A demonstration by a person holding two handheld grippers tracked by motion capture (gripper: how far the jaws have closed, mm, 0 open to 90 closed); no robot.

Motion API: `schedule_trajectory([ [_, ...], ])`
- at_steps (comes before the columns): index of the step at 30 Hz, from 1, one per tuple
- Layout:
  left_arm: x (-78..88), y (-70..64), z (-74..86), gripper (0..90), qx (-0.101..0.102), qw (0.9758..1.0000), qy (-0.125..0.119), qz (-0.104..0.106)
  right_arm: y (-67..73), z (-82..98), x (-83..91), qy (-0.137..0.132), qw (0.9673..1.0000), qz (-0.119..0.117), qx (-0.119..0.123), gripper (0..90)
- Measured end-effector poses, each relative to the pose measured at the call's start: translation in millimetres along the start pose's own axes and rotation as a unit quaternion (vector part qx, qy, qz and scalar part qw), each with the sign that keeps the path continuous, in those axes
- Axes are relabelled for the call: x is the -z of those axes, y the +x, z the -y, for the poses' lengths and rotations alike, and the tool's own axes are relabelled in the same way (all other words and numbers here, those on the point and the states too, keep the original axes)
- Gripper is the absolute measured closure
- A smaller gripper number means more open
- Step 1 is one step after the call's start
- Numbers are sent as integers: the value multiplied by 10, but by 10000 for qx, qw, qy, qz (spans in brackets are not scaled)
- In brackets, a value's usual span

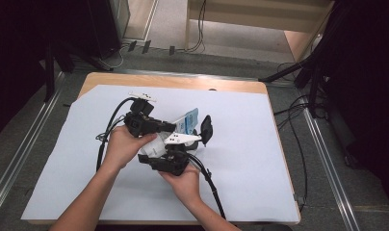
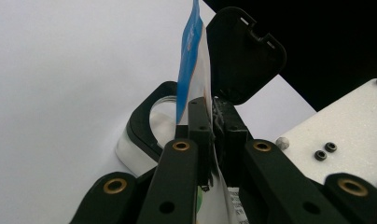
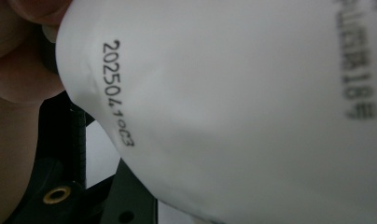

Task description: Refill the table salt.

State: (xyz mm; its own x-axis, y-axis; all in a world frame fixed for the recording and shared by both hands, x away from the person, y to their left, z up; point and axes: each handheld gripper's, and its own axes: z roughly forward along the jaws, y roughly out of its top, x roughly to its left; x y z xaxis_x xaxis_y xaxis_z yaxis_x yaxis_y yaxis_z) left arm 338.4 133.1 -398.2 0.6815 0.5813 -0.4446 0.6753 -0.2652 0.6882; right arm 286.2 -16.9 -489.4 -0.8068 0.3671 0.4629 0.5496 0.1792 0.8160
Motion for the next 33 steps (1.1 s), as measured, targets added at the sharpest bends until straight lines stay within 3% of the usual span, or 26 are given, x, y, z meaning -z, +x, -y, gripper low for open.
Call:
schedule_trajectory([
  [8,2,-3,0,874,-5,10000,8,-11,1,-2,5,17,10000,-3,15,663],
  [23,16,-7,-7,872,1,10000,-52,-20,23,8,-26,-22,9999,-126,-21,554],
  [33,27,-12,-16,875,9,10000,-52,-10,43,2,-27,-12,10000,-54,61,570],
])
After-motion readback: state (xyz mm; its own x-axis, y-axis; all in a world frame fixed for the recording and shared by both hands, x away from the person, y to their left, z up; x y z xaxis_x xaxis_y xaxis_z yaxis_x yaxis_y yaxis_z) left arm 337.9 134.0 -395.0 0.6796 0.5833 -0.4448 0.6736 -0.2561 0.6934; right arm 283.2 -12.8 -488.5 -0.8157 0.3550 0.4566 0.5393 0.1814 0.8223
